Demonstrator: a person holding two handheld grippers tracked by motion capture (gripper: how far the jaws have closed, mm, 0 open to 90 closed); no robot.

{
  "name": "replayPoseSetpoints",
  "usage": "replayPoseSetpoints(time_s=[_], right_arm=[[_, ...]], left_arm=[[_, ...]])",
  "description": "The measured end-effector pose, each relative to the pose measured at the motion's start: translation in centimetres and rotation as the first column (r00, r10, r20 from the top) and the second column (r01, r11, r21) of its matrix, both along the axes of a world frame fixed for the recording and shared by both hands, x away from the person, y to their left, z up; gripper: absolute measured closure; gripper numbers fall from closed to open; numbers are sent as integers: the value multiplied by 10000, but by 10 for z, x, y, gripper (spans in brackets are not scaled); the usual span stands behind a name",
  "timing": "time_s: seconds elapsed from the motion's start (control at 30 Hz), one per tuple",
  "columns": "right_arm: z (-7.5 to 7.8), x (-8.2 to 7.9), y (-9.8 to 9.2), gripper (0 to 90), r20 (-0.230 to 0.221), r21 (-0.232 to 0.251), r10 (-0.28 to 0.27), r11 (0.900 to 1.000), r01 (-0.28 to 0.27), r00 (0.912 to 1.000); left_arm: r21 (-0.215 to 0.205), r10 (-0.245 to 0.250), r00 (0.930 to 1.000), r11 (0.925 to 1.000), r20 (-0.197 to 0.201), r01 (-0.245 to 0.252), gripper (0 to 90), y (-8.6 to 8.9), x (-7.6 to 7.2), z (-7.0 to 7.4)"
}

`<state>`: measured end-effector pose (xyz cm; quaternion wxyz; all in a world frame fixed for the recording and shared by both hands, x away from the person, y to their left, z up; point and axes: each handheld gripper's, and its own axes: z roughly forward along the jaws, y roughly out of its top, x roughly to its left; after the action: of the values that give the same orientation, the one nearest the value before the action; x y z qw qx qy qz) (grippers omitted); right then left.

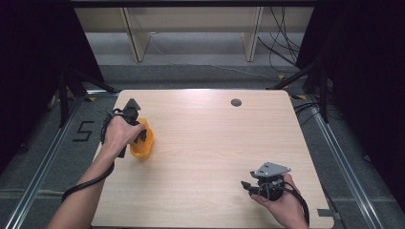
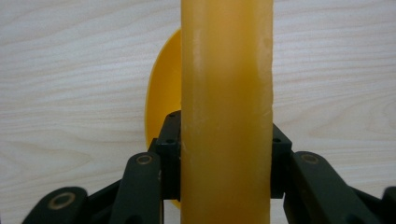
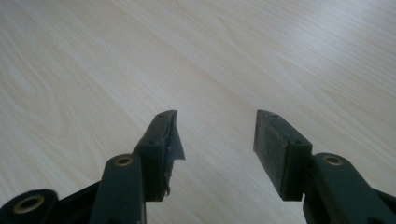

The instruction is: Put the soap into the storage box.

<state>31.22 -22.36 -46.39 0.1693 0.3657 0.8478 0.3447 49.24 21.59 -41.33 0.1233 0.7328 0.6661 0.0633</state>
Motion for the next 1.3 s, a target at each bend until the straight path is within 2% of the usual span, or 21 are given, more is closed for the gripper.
replayPoseSetpoints(time_s=[0.03,0.13,0.2,0.27,0.4,0.43,0.5,0.53,0.6,0.67,0.7,0.77,0.93,1.03,1.07,1.1,1.13,1.17,1.2,1.23,1.3], right_arm=[[0,0,0,498,4,-4,1,10000,-1,10000],[0,0,0,497,1,-6,-1,10000,1,10000],[0,0,0,497,-9,-3,0,10000,0,10000],[0,0,0,496,-28,-1,7,10000,-7,10000],[0,0,1,494,-53,-20,18,10000,-18,10000],[0,-1,1,492,-157,41,-70,10000,71,9999],[-1,0,1,490,6,43,-1,10000,1,10000],[0,-2,2,489,-283,108,-145,9998,148,9995],[0,-1,1,487,-282,18,-71,10000,71,9996],[0,-1,1,485,-307,30,-53,10000,54,9995],[-1,-1,2,484,-264,103,-76,9999,78,9996],[-1,-1,2,483,-265,112,-81,9999,84,9996],[0,0,1,482,-104,77,14,10000,-13,9999],[0,-1,1,481,-275,108,-84,9999,87,9996],[0,0,1,481,-103,81,20,10000,-19,9999],[0,-2,2,481,-343,195,-166,9997,172,9993],[-1,-1,2,480,-206,170,-87,9998,90,9998],[0,0,1,480,-131,90,22,10000,-20,9999],[0,-1,1,480,-307,126,-85,9999,89,9995],[0,-1,1,479,-315,134,-75,9999,79,9995],[0,0,1,479,-275,160,-38,9999,43,9996]], left_arm=[[57,-142,9999,9999,-49,142,603,1,0,-1],[-21,-17,10000,10000,-2,17,603,0,0,-8],[147,-215,9996,9997,-188,218,602,1,0,-9],[14,28,10000,10000,57,-28,601,0,0,-11],[51,-109,9999,9999,50,109,595,1,-1,-10],[22,-75,9999,10000,114,75,587,0,-2,-9],[-25,-156,9991,9999,383,157,552,0,-3,-7],[-2,-237,9989,9997,410,237,531,0,-3,-6],[33,-354,9982,9994,493,353,527,-1,-4,-4],[153,-617,9947,9980,827,606,485,0,-6,-2],[127,-627,9915,9980,1144,616,447,0,-7,-1],[116,-675,9912,9977,1135,666,422,0,-7,1],[-20,-835,9822,9964,1681,850,372,2,-12,8],[-40,-848,9799,9962,1804,869,365,5,-14,11],[-89,-794,9795,9966,1853,825,357,7,-15,12],[-105,-751,9790,9969,1895,784,355,8,-16,13],[-68,-772,9787,9968,1904,800,355,9,-16,14],[-126,-703,9779,9972,1968,742,351,10,-17,15],[-257,-955,9770,9944,1909,1022,352,14,-18,18],[-415,-801,9749,9950,2080,906,352,13,-20,18],[-506,-733,9768,9951,2012,851,349,13,-20,20]])
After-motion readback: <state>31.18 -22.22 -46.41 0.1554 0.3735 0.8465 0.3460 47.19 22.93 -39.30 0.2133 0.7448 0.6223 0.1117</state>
